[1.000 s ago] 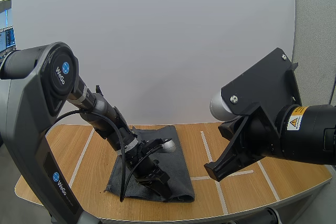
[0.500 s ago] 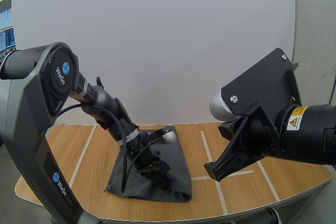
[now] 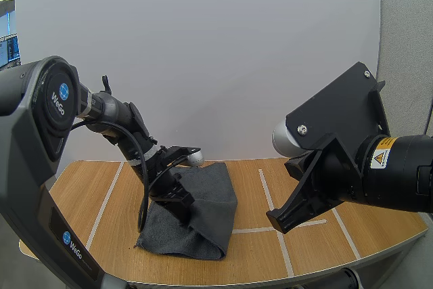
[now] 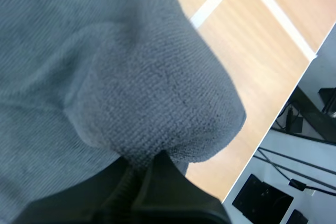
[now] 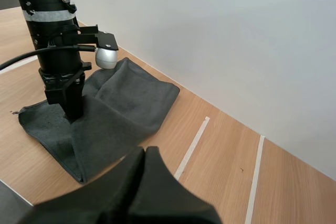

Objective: Fold the towel

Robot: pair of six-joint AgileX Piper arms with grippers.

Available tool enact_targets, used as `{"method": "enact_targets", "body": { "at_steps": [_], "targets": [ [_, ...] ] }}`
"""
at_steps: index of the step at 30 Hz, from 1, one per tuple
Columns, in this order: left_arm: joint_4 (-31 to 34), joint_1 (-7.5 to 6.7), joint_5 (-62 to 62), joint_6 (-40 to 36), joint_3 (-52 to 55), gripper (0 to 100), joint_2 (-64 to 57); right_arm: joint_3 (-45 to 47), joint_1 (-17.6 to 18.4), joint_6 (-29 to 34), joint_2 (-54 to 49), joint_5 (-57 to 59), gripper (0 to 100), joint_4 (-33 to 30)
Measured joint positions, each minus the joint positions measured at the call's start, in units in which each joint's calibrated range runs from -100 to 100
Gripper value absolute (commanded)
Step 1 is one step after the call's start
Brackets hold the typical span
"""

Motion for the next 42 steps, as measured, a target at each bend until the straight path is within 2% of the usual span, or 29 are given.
{"method": "enact_targets", "body": {
  "at_steps": [8,23,26,36,42],
  "targets": [
    [4.65,0.96,0.0,-0.81,0.0,0,0.0,0.0,0.0,0.0,0.0,0.0,0,0.0],
    [12.89,0.96,0.0,-3.03,0.0,0,-0.69,0.0,1.0,0.0,0.0,0.0,0,-0.12],
    [16.16,0.96,0.16,-3.38,0.0,0,-5.38,0.0,1.47,0.0,0.0,0.0,0,-0.12],
    [19.79,0.96,0.16,-4.63,0.0,0,-9.14,0.0,1.57,0.0,0.0,0.0,0,-0.12],
    [18.58,0.96,0.35,-4.82,-2.47,0,-12.43,0.0,1.57,0.0,0.0,0.0,0,-0.12]
  ]
}}
